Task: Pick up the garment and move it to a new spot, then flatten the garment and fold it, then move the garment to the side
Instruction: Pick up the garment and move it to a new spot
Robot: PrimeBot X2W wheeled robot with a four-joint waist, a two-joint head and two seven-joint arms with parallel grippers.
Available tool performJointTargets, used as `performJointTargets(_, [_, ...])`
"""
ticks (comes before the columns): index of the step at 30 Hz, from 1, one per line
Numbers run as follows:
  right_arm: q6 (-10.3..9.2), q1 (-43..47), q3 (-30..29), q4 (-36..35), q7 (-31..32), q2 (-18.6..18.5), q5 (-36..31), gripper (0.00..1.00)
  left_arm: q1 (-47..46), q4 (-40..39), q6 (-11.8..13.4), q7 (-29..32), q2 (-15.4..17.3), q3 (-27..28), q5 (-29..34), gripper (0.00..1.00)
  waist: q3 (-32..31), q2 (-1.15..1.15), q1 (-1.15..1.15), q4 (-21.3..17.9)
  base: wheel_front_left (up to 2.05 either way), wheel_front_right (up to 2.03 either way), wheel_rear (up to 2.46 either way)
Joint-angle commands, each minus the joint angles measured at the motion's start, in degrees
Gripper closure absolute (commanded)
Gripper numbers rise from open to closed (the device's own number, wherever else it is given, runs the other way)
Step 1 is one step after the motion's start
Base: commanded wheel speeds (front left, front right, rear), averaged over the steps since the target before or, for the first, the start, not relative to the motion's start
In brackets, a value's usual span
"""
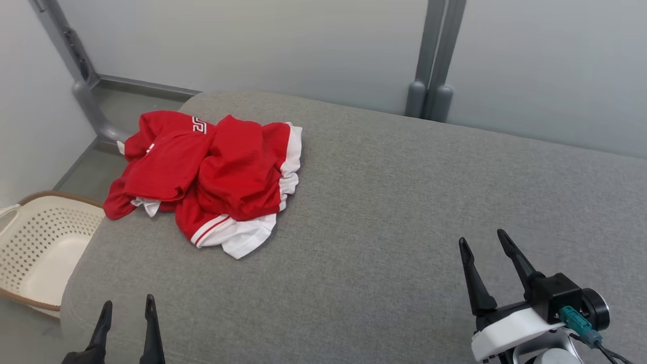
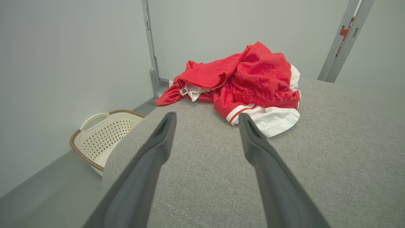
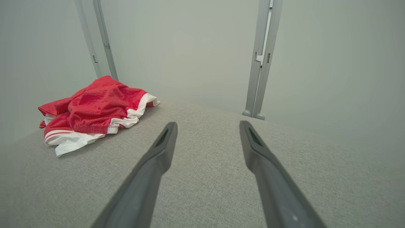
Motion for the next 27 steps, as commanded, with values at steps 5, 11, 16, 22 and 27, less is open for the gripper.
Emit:
performJointTargets(5, [0.03, -0.8, 0.7, -0.2, -0.2, -1.4, 0.3, 0.00, -4.4, 1.3, -0.6, 0.0, 0.7, -3.1, -1.0, 0.00, 2.5, 0.00, 0.00, 0.0, 0.00, 0.00, 0.00])
performJointTargets(11, [0.03, -3.4, 0.3, -0.5, -0.2, -3.6, -0.4, 0.00, -17.9, 6.1, -0.9, 6.0, 3.2, -11.2, -3.6, 0.00, 9.0, 0.00, 0.00, -2.6, 0.00, 0.00, 0.00])
performJointTargets(16, [0.03, -7.4, 1.4, -0.7, -0.2, -4.1, -0.9, 0.00, -29.8, 12.0, -0.9, 13.7, 4.8, -15.4, -9.1, 0.00, 15.8, 0.00, 0.00, -5.2, 0.00, 0.00, 0.00])
performJointTargets(22, [0.03, -11.2, 3.4, 0.0, -0.2, -3.8, -1.2, 0.00, -39.3, 20.3, -0.8, 20.3, 7.2, -16.1, -14.6, 0.00, 21.4, 0.00, 0.00, -8.0, 0.00, 0.00, 0.00])
performJointTargets(27, [0.03, -13.3, 4.2, 0.7, -0.2, -3.2, -0.8, 0.00, -43.7, 29.4, 0.9, 24.1, 9.1, -15.1, -15.0, 0.57, 23.3, 0.00, 0.00, -10.0, 0.00, 0.00, 0.00])
